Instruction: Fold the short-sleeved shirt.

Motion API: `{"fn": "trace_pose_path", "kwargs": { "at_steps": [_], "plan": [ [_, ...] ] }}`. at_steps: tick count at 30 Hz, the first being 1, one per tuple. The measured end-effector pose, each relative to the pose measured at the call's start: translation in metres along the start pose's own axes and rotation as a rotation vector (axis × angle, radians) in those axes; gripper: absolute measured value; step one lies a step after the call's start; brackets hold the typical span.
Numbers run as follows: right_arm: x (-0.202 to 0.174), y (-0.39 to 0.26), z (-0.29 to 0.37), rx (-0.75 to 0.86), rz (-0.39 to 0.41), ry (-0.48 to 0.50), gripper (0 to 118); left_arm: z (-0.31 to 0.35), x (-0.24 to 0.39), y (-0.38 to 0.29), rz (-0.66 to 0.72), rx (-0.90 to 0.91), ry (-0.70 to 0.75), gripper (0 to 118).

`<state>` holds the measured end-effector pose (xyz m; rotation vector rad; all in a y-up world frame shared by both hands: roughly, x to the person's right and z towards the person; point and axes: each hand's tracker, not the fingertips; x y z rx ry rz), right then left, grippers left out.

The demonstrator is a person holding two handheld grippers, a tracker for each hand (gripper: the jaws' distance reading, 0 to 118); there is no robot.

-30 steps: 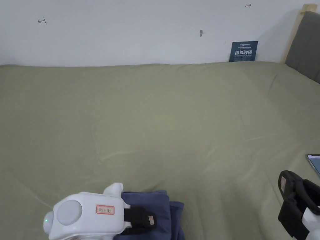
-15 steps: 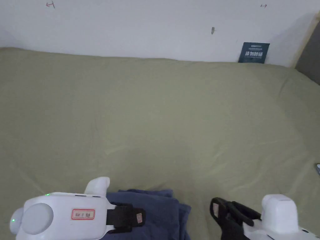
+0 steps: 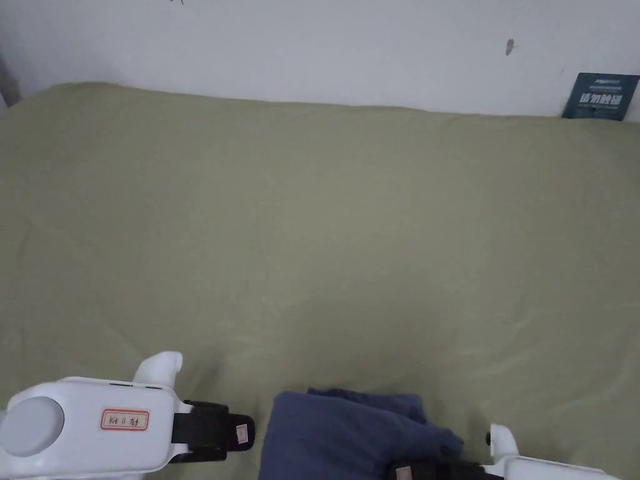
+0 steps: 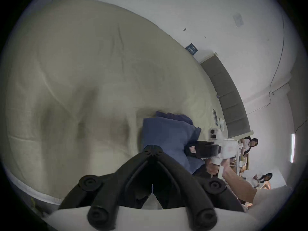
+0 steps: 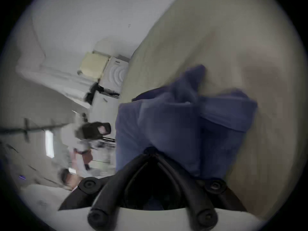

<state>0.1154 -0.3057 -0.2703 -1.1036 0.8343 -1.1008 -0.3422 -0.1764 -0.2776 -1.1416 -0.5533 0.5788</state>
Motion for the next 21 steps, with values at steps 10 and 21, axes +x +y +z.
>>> {"fn": "trace_pose_path", "kwargs": {
  "at_steps": [10,21],
  "plan": [
    [-0.005,-0.001,0.0,-0.024,0.04,-0.008,0,-0.072,-0.028,0.003,0.116,-0.096,-0.256,111],
    [-0.072,-0.008,0.013,0.088,0.175,-0.097,0,-0.028,-0.044,0.023,0.158,-0.075,-0.196,30]
  ]
}}
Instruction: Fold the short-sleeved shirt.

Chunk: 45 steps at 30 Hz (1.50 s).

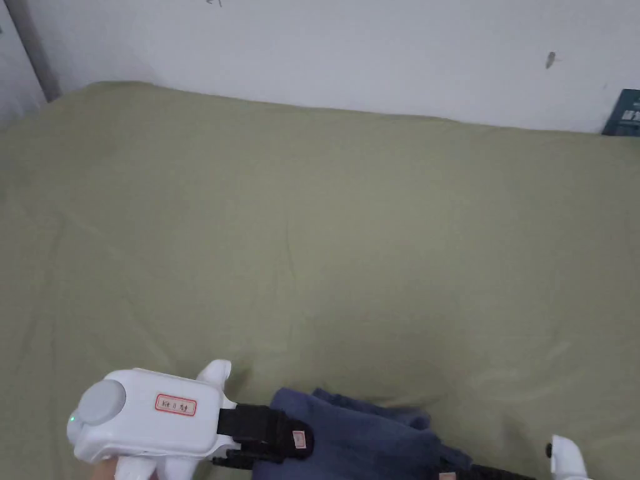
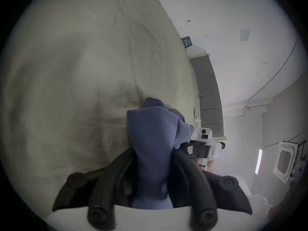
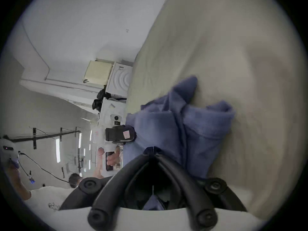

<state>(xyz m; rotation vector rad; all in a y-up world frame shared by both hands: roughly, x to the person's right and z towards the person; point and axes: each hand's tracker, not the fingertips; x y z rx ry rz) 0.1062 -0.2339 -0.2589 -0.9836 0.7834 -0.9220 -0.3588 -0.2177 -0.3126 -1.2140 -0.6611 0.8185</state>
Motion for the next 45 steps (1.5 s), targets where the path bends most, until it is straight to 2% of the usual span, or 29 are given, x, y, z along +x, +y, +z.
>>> {"fn": "trace_pose_path", "kwargs": {
  "at_steps": [5,8,12,18,19,20,21,22,27,30,31,32,33,34,35,36,38,40,42,44,45],
  "plan": [
    [-0.037,0.004,0.012,0.079,0.129,-0.042,0,0.117,-0.031,0.029,-0.026,0.098,0.162,30],
    [-0.056,0.0,0.011,0.093,0.173,-0.07,0,0.199,-0.056,0.051,-0.014,0.147,0.272,30],
    [-0.062,-0.004,0.007,0.1,0.169,-0.083,0,0.281,-0.089,0.079,0.038,0.182,0.382,30],
    [-0.058,-0.005,-0.002,0.099,0.145,-0.119,0,0.298,-0.1,0.121,0.018,0.168,0.436,33],
    [-0.058,-0.006,-0.002,0.098,0.145,-0.125,0,0.299,-0.099,0.123,0.006,0.157,0.461,47],
    [-0.058,-0.006,-0.002,0.098,0.148,-0.128,0,0.301,-0.097,0.127,-0.026,0.175,0.489,82],
    [-0.059,-0.005,0.0,0.096,0.149,-0.13,0,0.302,-0.093,0.124,-0.018,0.203,0.537,104],
    [-0.059,-0.003,0.003,0.099,0.154,-0.132,0,0.305,-0.09,0.123,-0.026,0.211,0.565,113],
    [-0.065,0.002,0.021,0.127,0.176,-0.125,0,0.319,-0.061,0.107,-0.048,0.308,0.615,113],
    [-0.074,0.006,0.036,0.158,0.213,-0.128,0,0.311,-0.041,0.095,-0.045,0.323,0.562,109],
    [-0.08,0.008,0.042,0.178,0.244,-0.143,0,0.302,-0.029,0.09,-0.096,0.344,0.563,105],
    [-0.086,0.009,0.047,0.198,0.277,-0.158,0,0.293,-0.019,0.083,-0.125,0.355,0.555,86],
    [-0.095,0.011,0.052,0.217,0.315,-0.191,0,0.28,-0.004,0.075,-0.174,0.381,0.543,53],
    [-0.103,0.012,0.058,0.239,0.35,-0.229,0,0.267,0.008,0.068,-0.191,0.394,0.534,7],
    [-0.115,0.014,0.063,0.276,0.409,-0.283,0,0.245,0.024,0.06,-0.234,0.438,0.513,0],
    [-0.124,0.015,0.067,0.305,0.438,-0.309,0,0.227,0.041,0.052,-0.263,0.475,0.562,0],
    [-0.145,0.016,0.077,0.385,0.493,-0.394,0,0.192,0.068,0.035,-0.261,0.496,0.482,0],
    [-0.172,0.013,0.081,0.495,0.618,-0.569,0,0.148,0.111,0.012,-0.331,0.537,0.448,0],
    [-0.191,0.011,0.084,0.599,0.724,-0.721,0,0.107,0.157,-0.01,-0.462,0.562,0.493,0],
    [-0.209,0.007,0.084,0.697,0.803,-0.806,0,0.068,0.201,-0.037,-0.583,0.642,0.582,0],
    [-0.217,0.005,0.084,0.743,0.828,-0.83,0,0.051,0.211,-0.041,-0.652,0.741,0.652,0]
  ]
}}
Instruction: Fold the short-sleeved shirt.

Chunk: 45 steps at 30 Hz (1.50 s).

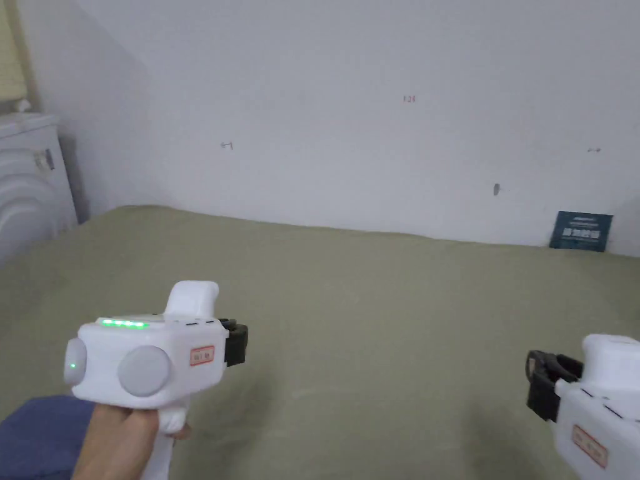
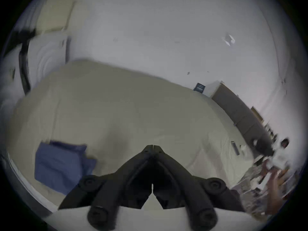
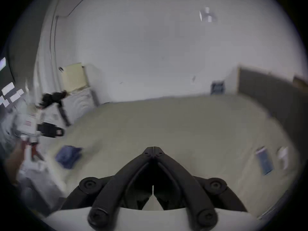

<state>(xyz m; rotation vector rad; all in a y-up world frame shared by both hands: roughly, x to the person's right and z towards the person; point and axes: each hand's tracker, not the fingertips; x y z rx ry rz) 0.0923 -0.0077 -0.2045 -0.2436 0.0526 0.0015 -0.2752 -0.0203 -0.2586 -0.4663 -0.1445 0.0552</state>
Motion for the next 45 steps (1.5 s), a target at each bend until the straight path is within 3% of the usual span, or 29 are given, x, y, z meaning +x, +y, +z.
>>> {"fn": "trace_pose_path", "kwargs": {
  "at_steps": [2,8,21,23,24,25,26,27,28,29,30,45],
  "plan": [
    [-0.005,0.006,0.0,0.048,0.058,-0.052,0,0.011,0.044,-0.002,-0.103,0.118,0.06,0],
    [-0.019,0.021,0.013,0.134,0.113,-0.117,0,0.033,0.107,0.012,-0.133,0.312,0.101,0],
    [-0.014,0.026,0.029,0.171,0.108,-0.116,0,0.046,0.122,0.024,-0.156,0.333,0.081,1],
    [-0.013,0.026,0.028,0.172,0.109,-0.116,0,0.043,0.12,0.024,-0.151,0.328,0.093,7],
    [-0.012,0.026,0.029,0.177,0.109,-0.121,7,0.043,0.12,0.024,-0.146,0.322,0.103,21],
    [-0.012,0.026,0.03,0.182,0.106,-0.129,35,0.041,0.118,0.023,-0.139,0.322,0.11,51],
    [-0.01,0.025,0.03,0.192,0.103,-0.137,95,0.039,0.115,0.024,-0.118,0.32,0.125,96],
    [-0.009,0.025,0.03,0.2,0.096,-0.143,118,0.035,0.111,0.025,-0.099,0.304,0.142,111],
    [-0.008,0.027,0.028,0.187,0.094,-0.152,115,0.034,0.108,0.024,-0.092,0.292,0.16,111],
    [-0.01,0.026,0.029,0.137,0.089,-0.092,115,0.034,0.105,0.023,-0.083,0.31,0.172,111],
    [-0.01,0.036,0.033,0.215,0.102,-0.15,116,0.033,0.103,0.022,-0.091,0.314,0.188,111],
    [-0.01,0.026,0.035,0.208,0.086,-0.134,118,0.041,0.099,0.02,-0.087,0.31,0.19,111]
  ]
}}
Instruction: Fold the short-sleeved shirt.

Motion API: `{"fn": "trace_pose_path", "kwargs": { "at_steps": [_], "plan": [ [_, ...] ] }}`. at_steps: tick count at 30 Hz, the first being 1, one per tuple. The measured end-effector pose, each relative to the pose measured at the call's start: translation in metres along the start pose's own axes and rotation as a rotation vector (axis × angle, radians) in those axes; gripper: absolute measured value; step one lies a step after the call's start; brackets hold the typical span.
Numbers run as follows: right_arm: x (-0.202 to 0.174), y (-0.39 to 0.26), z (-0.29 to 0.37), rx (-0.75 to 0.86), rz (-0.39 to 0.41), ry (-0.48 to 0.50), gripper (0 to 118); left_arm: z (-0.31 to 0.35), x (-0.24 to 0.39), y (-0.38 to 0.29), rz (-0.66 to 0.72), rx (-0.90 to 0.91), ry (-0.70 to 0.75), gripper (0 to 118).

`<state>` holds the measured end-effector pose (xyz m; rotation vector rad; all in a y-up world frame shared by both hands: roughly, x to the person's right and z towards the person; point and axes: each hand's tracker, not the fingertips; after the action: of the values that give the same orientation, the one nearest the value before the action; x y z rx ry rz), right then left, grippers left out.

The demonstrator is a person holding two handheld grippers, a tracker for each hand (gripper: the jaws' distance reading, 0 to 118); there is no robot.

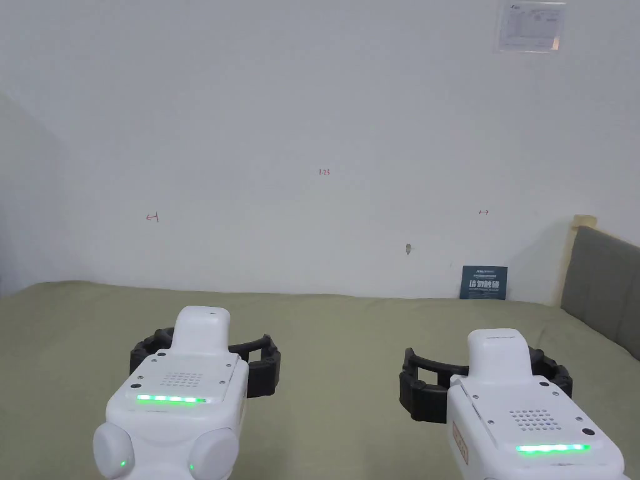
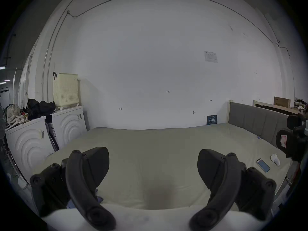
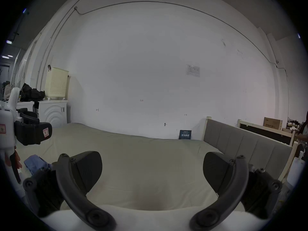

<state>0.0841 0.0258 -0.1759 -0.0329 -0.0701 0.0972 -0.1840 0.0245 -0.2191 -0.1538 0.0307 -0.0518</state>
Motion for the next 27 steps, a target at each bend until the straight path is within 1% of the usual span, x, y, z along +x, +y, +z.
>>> {"fn": "trace_pose_path", "kwargs": {
  "at_steps": [3,7,8,9,11,12,14,15,17,19,21,27],
  "plan": [
    [0.001,0.002,0.001,0.001,0.003,-0.004,118,0.002,-0.002,0.0,0.004,0.003,0.006,112],
    [0.002,0.002,-0.001,0.002,0.003,-0.005,118,0.003,-0.003,0.0,-0.013,0.005,-0.025,112],
    [0.001,0.002,-0.001,0.001,0.004,-0.006,118,0.004,-0.003,0.002,-0.017,0.028,-0.072,111],
    [0.001,0.002,-0.001,0.0,0.004,-0.006,118,0.005,-0.006,0.004,0.029,0.045,-0.127,111],
    [0.001,0.002,0.0,-0.001,0.007,-0.002,118,0.007,-0.015,0.009,0.096,-0.033,-0.319,111],
    [0.0,0.002,0.001,0.0,0.009,-0.003,118,0.008,-0.014,0.01,0.115,-0.053,-0.3,111],
    [0.001,0.002,0.003,0.005,0.009,-0.004,118,0.012,-0.008,0.012,0.117,-0.028,-0.21,111],
    [0.001,0.002,0.003,0.004,0.008,-0.003,118,0.014,-0.008,0.015,0.085,-0.021,-0.134,111],
    [0.002,0.003,0.005,0.005,0.005,-0.003,118,0.016,-0.004,0.017,0.058,-0.005,-0.057,111],
    [0.003,0.004,0.005,0.006,0.004,-0.003,118,0.015,-0.006,0.017,0.045,0.031,-0.099,111],
    [0.003,0.005,0.005,0.007,0.005,-0.005,118,0.012,-0.006,0.02,0.039,0.008,-0.109,111],
    [0.005,0.006,0.004,0.001,-0.014,-0.001,118,0.011,-0.002,0.022,-0.018,-0.03,-0.069,111]
  ]
}}
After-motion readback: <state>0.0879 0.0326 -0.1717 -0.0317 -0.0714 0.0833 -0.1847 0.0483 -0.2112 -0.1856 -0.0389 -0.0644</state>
